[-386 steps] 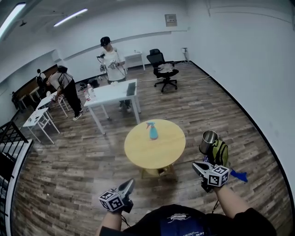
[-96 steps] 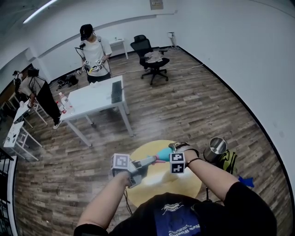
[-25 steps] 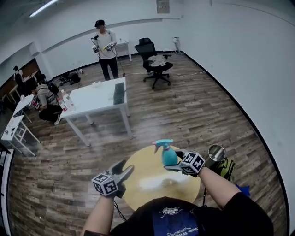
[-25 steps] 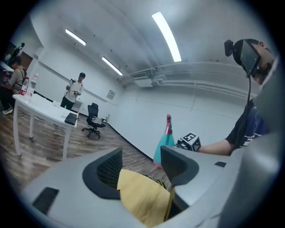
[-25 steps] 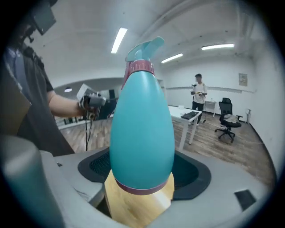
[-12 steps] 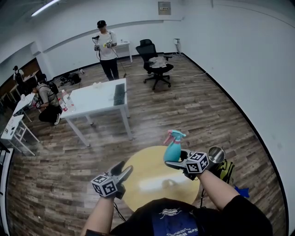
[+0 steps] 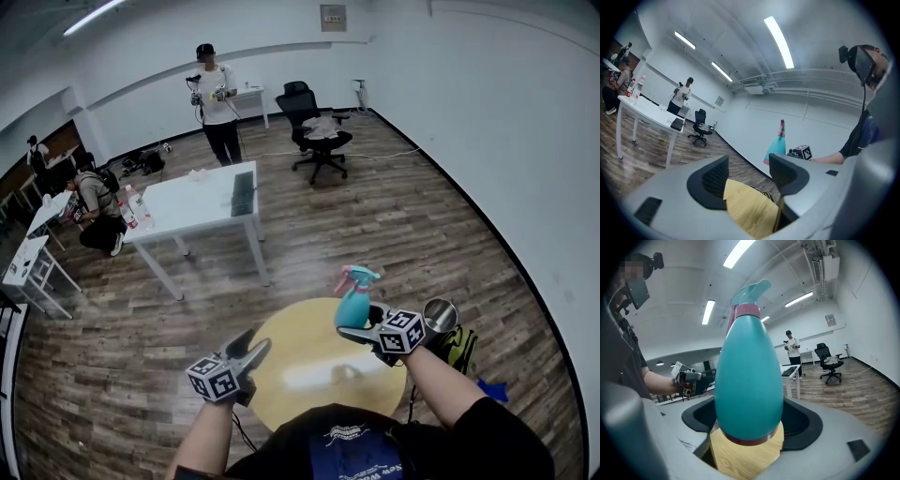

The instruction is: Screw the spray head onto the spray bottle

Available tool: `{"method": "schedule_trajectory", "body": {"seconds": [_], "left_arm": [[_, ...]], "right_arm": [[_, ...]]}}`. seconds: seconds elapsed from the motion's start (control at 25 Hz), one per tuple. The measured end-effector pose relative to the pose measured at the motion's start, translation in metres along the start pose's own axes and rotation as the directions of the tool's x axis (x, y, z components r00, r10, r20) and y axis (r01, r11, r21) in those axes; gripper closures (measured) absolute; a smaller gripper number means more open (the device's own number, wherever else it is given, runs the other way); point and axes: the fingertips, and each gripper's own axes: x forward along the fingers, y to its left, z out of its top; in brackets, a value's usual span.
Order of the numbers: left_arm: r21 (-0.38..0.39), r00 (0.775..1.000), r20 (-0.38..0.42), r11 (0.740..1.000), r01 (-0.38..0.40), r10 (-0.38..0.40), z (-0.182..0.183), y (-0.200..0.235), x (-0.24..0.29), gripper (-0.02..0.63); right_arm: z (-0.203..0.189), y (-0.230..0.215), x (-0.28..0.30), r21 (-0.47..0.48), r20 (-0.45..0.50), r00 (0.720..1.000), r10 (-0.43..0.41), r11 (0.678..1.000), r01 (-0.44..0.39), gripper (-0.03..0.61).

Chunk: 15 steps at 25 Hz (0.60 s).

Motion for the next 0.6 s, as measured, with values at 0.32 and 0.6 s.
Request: {"method": "schedule_trajectory", "body": {"seconds": [0.32, 0.6], "left_arm": [[0.005, 1.0, 0.0, 1.0, -0.004, 0.004, -0.0015, -0.0027, -0.004, 0.336], [0.012, 1.0, 0.005, 1.0, -0.005, 0.005, -0.0005, -0.0022, -0.0016, 0.336]], "right_arm": [[-0.0011, -0.0006, -0.0018, -0.029, -0.003, 0.999, -0.04, 0.999, 0.04, 0.14], [0.0004, -0.0081, -0.0016, -0.031, 0.002, 0.998, -0.061, 0.998, 0.061, 0.14]]}}
